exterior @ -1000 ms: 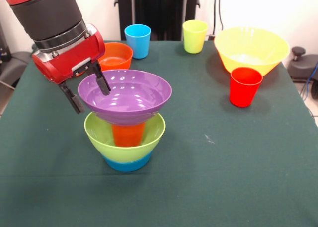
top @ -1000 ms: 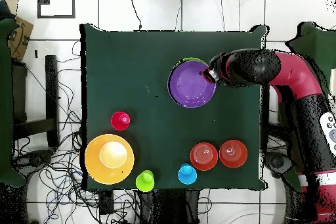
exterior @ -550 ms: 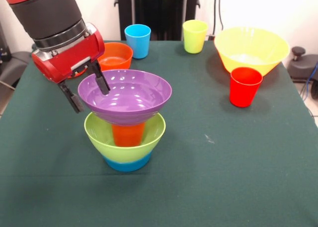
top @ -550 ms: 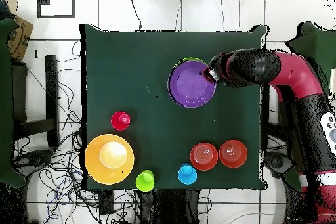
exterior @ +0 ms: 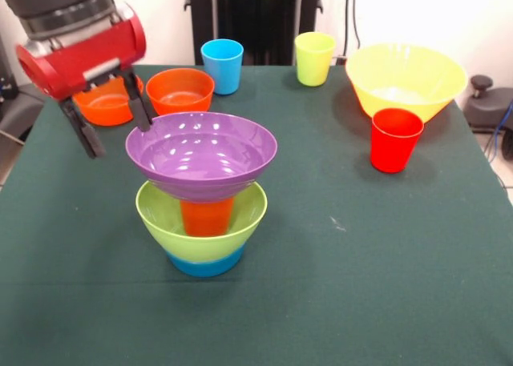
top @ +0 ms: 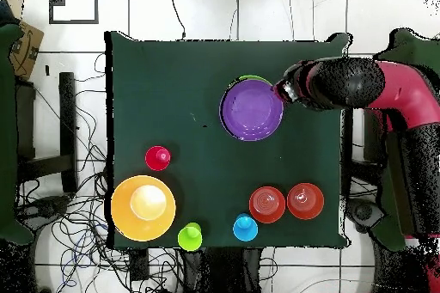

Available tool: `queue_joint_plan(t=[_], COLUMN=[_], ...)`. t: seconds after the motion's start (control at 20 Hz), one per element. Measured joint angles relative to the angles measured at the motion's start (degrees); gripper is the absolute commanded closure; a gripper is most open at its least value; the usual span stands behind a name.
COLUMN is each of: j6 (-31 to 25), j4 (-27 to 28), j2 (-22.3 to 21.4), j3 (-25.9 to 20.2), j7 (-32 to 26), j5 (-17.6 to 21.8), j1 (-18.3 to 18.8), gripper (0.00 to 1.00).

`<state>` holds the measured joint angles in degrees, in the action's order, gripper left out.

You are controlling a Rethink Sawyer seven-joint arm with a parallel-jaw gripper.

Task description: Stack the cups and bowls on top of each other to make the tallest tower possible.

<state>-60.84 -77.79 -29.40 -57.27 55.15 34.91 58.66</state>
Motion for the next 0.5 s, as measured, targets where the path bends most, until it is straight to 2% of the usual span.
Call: queue_joint_plan(t=[0.5], j6=[-1.6], j4=[-0.7], j2=[-7.0], j3=[0.0], j7=[0.0], j5=[-1.5], j1=[0.4], gripper=[0.0])
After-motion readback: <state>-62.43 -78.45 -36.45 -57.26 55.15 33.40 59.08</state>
